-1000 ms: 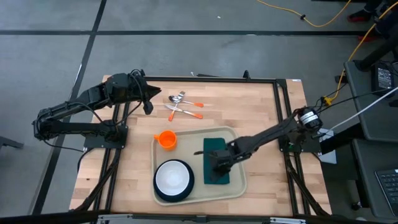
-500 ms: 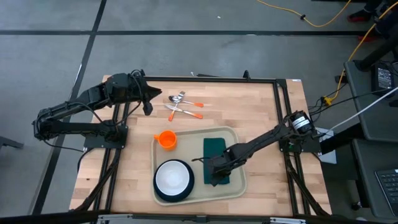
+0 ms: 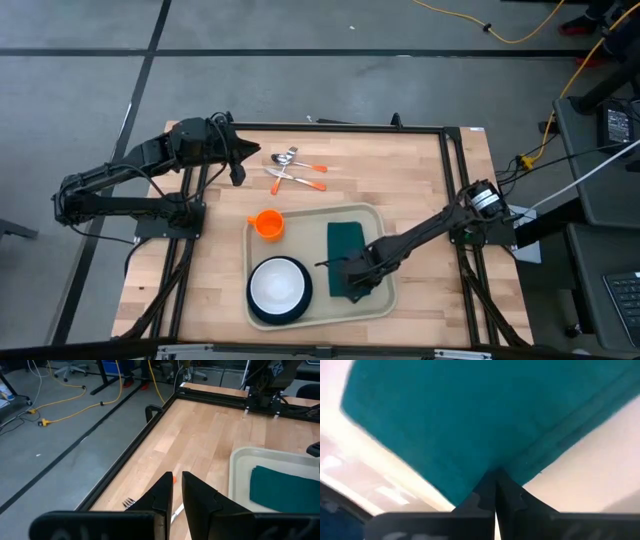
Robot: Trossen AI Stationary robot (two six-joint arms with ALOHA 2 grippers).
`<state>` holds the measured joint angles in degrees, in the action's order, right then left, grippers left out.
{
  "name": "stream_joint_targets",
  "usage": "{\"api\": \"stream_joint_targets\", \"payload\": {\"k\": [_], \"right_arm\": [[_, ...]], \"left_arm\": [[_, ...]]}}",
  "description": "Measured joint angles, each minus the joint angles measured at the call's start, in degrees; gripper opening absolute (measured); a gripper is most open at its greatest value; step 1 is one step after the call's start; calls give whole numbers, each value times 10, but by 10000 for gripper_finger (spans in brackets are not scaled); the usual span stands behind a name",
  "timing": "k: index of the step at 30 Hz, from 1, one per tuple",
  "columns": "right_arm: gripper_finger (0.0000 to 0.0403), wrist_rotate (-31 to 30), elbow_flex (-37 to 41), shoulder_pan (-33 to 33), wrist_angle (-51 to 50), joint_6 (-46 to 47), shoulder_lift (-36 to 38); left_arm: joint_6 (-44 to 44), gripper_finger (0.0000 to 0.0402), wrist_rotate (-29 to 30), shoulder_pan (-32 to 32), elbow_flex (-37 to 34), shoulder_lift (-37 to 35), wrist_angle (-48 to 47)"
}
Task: Set up tray
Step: Put the dark blue napkin to the right of the black plate on the gray serving tray
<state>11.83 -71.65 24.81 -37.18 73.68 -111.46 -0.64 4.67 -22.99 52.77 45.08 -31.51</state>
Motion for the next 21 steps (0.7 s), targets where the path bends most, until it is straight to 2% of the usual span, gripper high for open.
{"api": "stream_joint_targets", "payload": {"k": [12,21], "right_arm": [[0,-16,-8,9,-4,-2,0],[0,-12,-9,14,-58,-2,0]], "left_arm": [[1,33,0,0,0,0,0],[8,33,-1,0,0,0,0]]}}
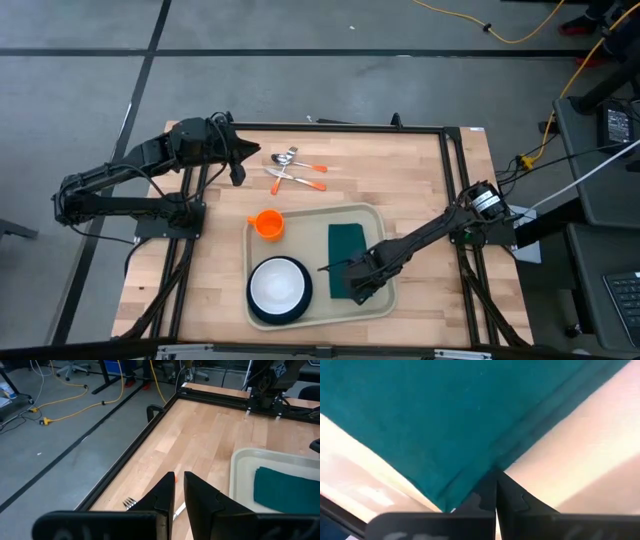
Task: Set up tray
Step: Put the dark blue napkin to the right of the black plate on the gray serving tray
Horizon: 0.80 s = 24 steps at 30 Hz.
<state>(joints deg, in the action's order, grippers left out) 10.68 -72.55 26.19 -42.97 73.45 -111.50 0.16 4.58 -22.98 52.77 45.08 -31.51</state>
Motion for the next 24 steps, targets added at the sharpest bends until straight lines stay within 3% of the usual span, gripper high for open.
{"api": "stream_joint_targets", "payload": {"k": [11,16,24], "right_arm": [[0,-49,-23,-1,8,0,38],[0,-21,-15,-1,72,-3,33],[0,-19,-14,0,72,3,22]], "left_arm": [[0,33,0,0,0,0,0],[0,33,0,0,0,0,0],[-3,33,0,0,0,0,0]]}}
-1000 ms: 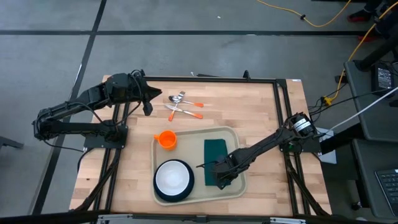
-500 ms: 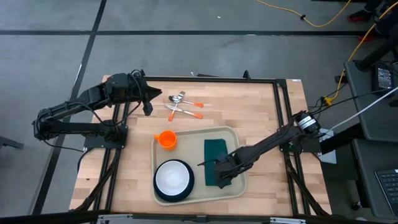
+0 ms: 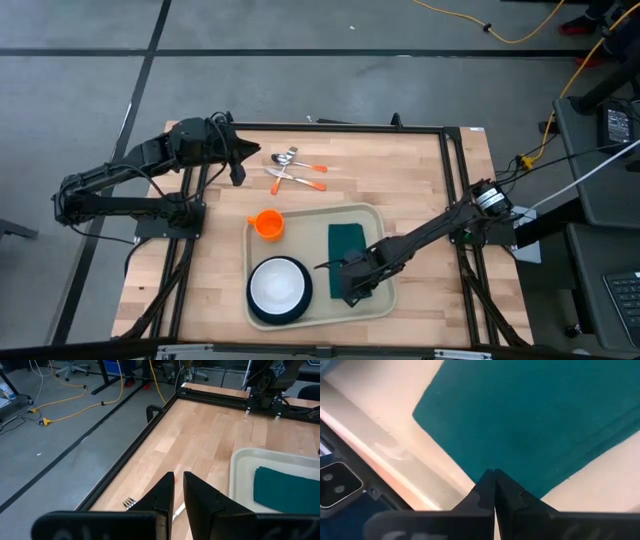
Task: Set up tray
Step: Put the dark blue napkin to the right of the black plate on the gray serving tray
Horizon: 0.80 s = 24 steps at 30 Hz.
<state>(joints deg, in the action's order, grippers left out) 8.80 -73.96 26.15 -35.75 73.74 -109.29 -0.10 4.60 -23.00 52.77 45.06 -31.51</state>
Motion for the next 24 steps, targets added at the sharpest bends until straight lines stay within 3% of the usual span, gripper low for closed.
{"api": "stream_joint_targets", "payload": {"k": [24], "right_arm": [[0,38,4,0,-16,-6,-32]], "left_arm": [[-2,33,0,0,0,0,0]]}}
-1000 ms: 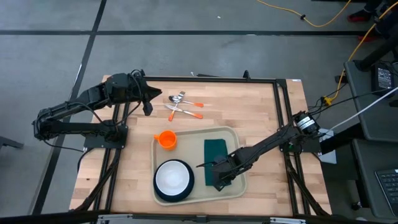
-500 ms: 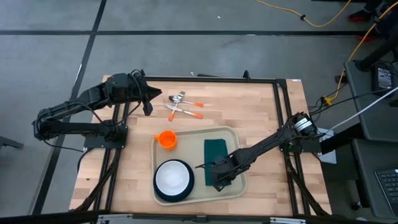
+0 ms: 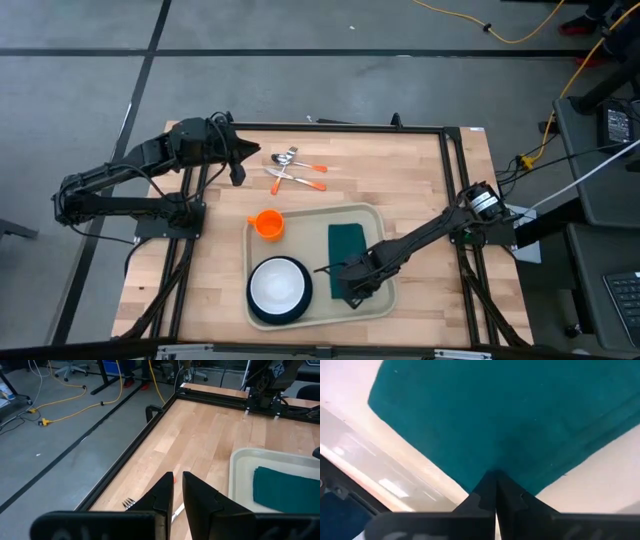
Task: Set up tray
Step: Put the dark blue napkin to the right of the black plate on the gray serving tray, then put the orange knife on the dark blue napkin on the gray serving tray
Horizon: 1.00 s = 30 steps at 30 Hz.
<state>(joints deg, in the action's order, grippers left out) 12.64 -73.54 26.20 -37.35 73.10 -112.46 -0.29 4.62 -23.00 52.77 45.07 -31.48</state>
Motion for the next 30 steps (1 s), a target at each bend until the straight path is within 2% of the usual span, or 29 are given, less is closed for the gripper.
{"api": "stream_joint_targets", "payload": {"k": [8,21,30], "right_arm": [[0,10,0,2,-34,2,0],[0,7,0,2,-19,2,0],[0,-44,0,0,-6,1,39]], "left_arm": [[-5,33,0,0,0,0,0],[-5,33,0,0,0,0,0],[-5,33,0,0,0,0,1]]}}
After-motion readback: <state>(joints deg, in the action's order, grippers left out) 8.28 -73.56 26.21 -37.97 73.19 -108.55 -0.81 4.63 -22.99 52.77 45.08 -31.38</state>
